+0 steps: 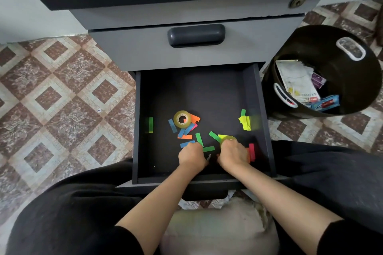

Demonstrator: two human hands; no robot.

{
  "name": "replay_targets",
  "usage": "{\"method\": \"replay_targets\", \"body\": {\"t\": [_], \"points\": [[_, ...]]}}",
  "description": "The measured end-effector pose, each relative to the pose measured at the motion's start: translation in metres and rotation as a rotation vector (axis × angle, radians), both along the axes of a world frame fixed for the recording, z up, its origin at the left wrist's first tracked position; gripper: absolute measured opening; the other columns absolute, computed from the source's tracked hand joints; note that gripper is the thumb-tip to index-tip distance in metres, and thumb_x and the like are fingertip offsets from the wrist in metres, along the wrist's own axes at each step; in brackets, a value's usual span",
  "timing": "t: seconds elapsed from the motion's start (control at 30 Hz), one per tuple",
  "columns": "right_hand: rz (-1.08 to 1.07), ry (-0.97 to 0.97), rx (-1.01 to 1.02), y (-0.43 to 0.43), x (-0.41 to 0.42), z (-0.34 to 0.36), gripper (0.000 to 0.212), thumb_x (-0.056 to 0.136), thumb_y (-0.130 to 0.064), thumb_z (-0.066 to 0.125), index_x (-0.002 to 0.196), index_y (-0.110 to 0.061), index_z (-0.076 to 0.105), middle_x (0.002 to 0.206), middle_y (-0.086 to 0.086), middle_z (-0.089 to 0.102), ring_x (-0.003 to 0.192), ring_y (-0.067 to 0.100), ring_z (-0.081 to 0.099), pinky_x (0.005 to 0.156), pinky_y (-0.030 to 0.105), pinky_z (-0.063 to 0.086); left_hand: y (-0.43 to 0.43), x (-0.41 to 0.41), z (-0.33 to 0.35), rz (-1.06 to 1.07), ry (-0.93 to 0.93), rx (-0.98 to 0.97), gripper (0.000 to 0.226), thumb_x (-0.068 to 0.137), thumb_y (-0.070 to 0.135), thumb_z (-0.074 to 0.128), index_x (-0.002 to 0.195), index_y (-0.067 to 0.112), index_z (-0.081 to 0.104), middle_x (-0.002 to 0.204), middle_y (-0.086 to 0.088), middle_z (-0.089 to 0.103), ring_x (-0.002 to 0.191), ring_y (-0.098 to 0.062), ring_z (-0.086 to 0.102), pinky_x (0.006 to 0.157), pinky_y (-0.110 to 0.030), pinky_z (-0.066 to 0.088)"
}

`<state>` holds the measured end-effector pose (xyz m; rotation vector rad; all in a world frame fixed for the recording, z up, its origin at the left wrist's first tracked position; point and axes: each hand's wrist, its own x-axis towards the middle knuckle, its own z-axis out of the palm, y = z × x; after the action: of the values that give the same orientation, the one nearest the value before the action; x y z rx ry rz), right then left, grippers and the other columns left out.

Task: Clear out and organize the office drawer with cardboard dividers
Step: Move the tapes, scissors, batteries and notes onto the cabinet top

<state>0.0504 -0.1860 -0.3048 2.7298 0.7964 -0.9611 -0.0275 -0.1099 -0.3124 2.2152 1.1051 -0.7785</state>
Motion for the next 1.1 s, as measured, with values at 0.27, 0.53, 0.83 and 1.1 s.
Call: {"method": "replay_targets", "body": {"t": [0.27,0.53,0.83,1.1], "points": [[0.015,0.047,-0.016,-0.001,0.002,0.006,0.03,0.089,-0.022,0.062,0.116,-0.01,0.057,0.118,0.006,0.058,0.109,0.022,0.058,0.075,0.026,0.045,0.018,-0.011,0.011,0.106,-0.067,-0.109,0.028,0.083,0.033,0.068,0.09,0.006,0.067,0.089,-0.006,0.065,0.08,-0.016,0.062,0.07,-0.026,0.051],[-0.241,0.271,0.355,-0.011,0.0,0.034,0.017,0.082,-0.019,0.067,0.065,-0.015,0.067,0.077,0.009,0.071,0.066,0.023,0.067,0.058,0.029,0.054,0.036,-0.034,0.063,0.348,-0.347,-0.305,0.005,0.082,0.012,0.069,0.077,0.012,0.067,0.079,-0.001,0.067,0.063,-0.007,0.064,0.066,-0.016,0.053],[-0.408,0.477,0.795,-0.018,0.002,0.125,0.013,0.083,-0.002,0.062,0.072,-0.008,0.06,0.065,0.007,0.061,0.045,0.015,0.055,0.037,0.019,0.041,0.012,-0.053,0.138,0.526,-0.748,-0.439,0.015,0.079,0.005,0.072,0.087,0.015,0.065,0.063,0.0,0.069,0.053,-0.004,0.064,0.052,-0.014,0.044],[-0.384,0.561,0.953,-0.019,0.019,0.184,0.012,0.085,-0.002,0.063,0.075,-0.009,0.061,0.067,0.006,0.062,0.048,0.015,0.052,0.041,0.024,0.045,0.004,-0.053,0.183,0.485,-0.804,-0.421,0.003,0.084,0.006,0.067,0.084,0.005,0.069,0.073,-0.005,0.069,0.058,-0.003,0.064,0.056,-0.015,0.045]]}}
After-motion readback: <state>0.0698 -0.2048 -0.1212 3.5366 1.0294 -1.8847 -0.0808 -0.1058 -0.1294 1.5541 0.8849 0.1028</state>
